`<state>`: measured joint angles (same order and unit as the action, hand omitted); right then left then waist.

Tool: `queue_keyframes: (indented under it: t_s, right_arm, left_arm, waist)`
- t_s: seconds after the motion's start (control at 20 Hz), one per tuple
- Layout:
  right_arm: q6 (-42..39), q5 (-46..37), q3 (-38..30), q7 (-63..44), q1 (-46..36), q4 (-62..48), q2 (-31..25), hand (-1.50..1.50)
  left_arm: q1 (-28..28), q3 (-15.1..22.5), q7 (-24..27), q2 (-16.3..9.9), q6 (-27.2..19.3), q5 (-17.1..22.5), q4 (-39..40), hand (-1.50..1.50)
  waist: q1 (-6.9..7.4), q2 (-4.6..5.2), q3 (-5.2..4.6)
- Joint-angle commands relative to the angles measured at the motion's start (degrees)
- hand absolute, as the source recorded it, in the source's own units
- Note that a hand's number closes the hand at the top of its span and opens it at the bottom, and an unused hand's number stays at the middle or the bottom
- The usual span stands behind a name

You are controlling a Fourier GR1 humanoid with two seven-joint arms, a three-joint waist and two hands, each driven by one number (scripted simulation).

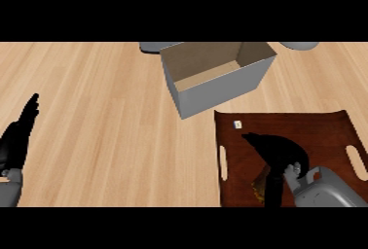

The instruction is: Pick the sweet potato from the tray and place it in the cardboard box

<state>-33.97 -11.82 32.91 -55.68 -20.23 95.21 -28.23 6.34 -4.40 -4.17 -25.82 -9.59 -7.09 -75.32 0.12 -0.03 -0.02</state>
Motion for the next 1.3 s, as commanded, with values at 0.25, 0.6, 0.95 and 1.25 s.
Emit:
queue_keyframes:
  t_s: [0.25,0.6,0.95,1.25]
  right_arm:
    - [-5.1,-1.0,2.2,-11.6,0.7,-2.4,2.4,-1.5]
    - [-3.1,-5.3,2.5,-9.5,2.5,-5.6,3.4,-1.5]
    - [4.2,-23.3,6.2,5.2,1.0,-10.9,1.7,1.5]
    - [8.7,-30.0,3.6,6.9,0.7,-6.7,0.1,1.5]
  left_arm:
    - [-2.0,-2.1,1.5,-0.8,2.1,0.6,0.1,0.0]
    - [2.8,-1.3,0.1,1.0,0.9,-1.7,2.0,0.0]
    - [0.5,-0.6,0.6,4.0,-0.7,-3.0,0.0,0.0]
    - [-1.3,-2.6,0.1,2.0,1.4,-2.2,-1.8,0.0]
  waist:
    - [0.08,-0.07,-0.05]
    - [-0.44,0.04,-0.01]
    - [0.01,0.08,0.04]
    - [-0.15,-0.07,0.04]
